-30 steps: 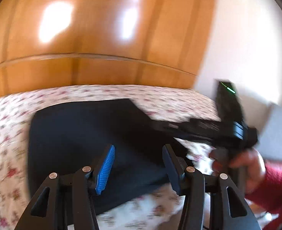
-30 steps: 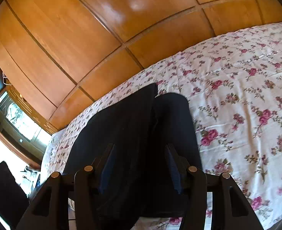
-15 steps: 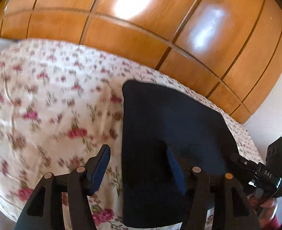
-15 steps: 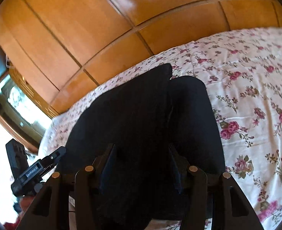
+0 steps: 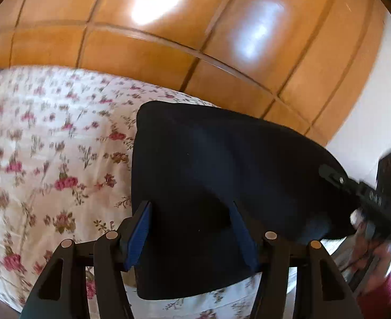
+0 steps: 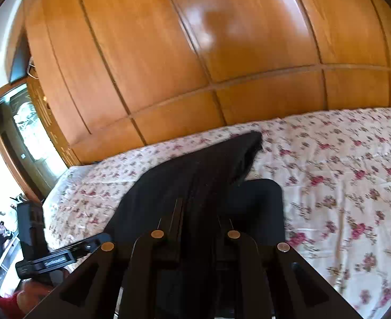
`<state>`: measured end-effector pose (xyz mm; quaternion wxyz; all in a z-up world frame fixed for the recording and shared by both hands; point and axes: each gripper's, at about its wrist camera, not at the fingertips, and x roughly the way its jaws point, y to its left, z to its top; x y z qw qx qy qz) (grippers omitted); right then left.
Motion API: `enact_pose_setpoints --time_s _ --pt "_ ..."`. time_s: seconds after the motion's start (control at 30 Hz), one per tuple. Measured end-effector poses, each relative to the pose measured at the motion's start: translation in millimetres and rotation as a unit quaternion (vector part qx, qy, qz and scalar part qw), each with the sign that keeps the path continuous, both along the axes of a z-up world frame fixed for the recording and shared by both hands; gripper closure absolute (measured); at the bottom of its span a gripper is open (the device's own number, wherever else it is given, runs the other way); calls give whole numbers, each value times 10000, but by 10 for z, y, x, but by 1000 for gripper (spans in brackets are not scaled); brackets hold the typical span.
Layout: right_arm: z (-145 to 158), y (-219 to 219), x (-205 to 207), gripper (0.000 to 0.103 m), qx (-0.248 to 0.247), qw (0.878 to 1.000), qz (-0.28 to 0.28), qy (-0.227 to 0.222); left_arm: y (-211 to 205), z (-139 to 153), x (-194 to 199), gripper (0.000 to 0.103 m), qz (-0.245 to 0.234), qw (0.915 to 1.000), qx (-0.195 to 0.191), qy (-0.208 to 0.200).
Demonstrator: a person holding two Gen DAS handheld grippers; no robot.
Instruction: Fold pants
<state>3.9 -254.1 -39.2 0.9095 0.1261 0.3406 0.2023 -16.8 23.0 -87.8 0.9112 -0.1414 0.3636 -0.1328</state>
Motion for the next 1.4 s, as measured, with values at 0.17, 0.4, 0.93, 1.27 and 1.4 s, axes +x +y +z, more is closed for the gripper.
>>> enact_pose_setpoints --time_s 0.17,0.4,0.93,1.27,1.4 --pt "-556 -212 128 88 440 9936 -267 1003 -235 -85 -37 42 -126 9962 860 -86" --pt "-590 -131 105 87 182 9966 -203 772 -243 -125 -75 40 -60 9950 978 -197" --pt "66 -229 37 56 -343 9954 -878 -176 -58 370 181 41 171 9972 668 -278" --pt "-24 556 819 72 -1005 9932 240 534 -521 283 1097 41 -126 9870 1528 473" --pt "-316 566 1104 75 -1359 9866 34 906 -594 129 1233 41 -169 9829 1740 580"
